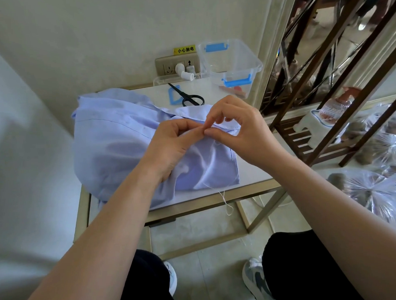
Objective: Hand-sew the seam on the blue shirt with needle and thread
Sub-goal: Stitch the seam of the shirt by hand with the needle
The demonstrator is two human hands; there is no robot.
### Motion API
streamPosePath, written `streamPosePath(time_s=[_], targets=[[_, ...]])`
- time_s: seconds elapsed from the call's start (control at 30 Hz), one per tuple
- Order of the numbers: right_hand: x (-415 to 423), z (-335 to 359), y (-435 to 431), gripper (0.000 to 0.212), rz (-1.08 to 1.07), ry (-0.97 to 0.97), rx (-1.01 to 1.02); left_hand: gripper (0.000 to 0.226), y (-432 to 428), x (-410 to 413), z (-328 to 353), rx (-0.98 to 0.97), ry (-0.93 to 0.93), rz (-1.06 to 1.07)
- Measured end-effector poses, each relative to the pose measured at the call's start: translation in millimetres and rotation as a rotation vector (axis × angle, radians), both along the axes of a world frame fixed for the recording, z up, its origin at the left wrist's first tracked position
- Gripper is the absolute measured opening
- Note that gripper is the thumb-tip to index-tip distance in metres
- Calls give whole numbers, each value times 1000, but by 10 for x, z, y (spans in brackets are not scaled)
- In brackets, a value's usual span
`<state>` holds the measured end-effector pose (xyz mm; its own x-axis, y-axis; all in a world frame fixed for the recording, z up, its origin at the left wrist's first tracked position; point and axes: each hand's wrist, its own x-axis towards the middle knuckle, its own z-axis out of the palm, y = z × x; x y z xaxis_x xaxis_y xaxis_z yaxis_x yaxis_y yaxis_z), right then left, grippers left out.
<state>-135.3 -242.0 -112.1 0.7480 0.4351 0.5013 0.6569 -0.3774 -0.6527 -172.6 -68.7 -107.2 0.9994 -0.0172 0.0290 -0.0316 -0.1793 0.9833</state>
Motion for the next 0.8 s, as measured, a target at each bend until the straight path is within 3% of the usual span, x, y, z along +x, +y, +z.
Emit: streamPosePath(time_s=[0.13, 0.2, 0.27, 0.33, 0.43, 0.5, 0.53, 0.6, 0.7, 0.8], targets=[[-28, 20, 56, 5, 21, -194, 3, 16, -10, 13, -13, 111, 9, 49], [-93, 62, 97, 3, 104, -95, 61, 25, -13, 21, -25, 154, 16, 87], [-161, 125, 109, 6, 254, 221, 195, 33, 6, 35, -44, 165, 17, 156], [-200, 182, 59, 8, 456, 607, 237, 27, 35, 53, -55, 127, 27, 237], [-230, 260, -46, 7, 860, 1172, -177, 17, 56, 75, -81, 33, 28, 296], [-270, 286, -74, 8, 1068, 1328, -466, 15, 57, 86, -103, 20, 27, 296], [-279, 296, -78, 9, 1091, 1327, -510, 15, 59, 92, -111, 17, 25, 293], [-270, 281, -63, 10, 964, 1224, -425, 13, 55, 93, -112, 13, 24, 291], [-224, 215, 4, 8, 453, 954, -129, 11, 48, 85, -105, 3, 25, 270], [-171, 133, 92, 11, 54, 630, 4, 11, 36, 75, -91, -4, 24, 257]])
